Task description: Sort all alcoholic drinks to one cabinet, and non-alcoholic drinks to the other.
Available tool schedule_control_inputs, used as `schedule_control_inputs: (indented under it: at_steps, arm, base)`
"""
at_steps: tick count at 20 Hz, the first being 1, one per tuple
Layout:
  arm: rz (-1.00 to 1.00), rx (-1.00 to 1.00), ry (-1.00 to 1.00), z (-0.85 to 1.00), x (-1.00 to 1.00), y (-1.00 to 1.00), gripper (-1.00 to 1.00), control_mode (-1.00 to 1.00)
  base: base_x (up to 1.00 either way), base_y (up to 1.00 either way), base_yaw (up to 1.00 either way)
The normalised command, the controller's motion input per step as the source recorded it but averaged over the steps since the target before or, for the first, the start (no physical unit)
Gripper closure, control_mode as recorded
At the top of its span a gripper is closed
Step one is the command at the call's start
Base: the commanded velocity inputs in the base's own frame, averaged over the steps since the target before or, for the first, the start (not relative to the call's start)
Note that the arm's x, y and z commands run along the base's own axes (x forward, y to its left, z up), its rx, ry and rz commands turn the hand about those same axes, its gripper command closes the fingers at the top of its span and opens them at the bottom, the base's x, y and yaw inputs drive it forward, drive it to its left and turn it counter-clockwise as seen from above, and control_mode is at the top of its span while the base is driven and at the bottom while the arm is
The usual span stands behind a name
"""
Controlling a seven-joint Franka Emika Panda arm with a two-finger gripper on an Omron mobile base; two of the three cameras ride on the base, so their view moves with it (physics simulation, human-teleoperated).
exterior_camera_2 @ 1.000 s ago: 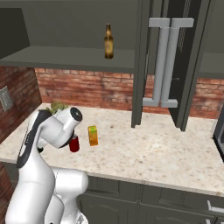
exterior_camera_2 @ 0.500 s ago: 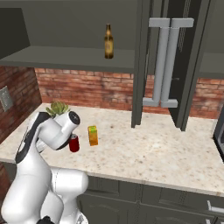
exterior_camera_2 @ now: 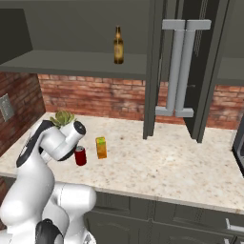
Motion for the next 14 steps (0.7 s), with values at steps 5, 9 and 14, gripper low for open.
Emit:
schedule_control_inputs:
  at_steps: [5, 9, 14]
  arm:
    - [0.00, 0.00, 0.00, -0.19, 0.09, 0.04, -1.00, -1.00]
    - [0.00, -0.01, 0.00, -0.17, 0.09, 0.07, -1.00, -1.00]
    - [0.00, 0.00, 0.00, -0.14, 0.00, 0.08, -1.00, -1.00]
  base:
    - [0.00, 0.00, 0.00]
    - [0.00, 0.00, 0.00]
    - [0.00, 0.00, 0.00]
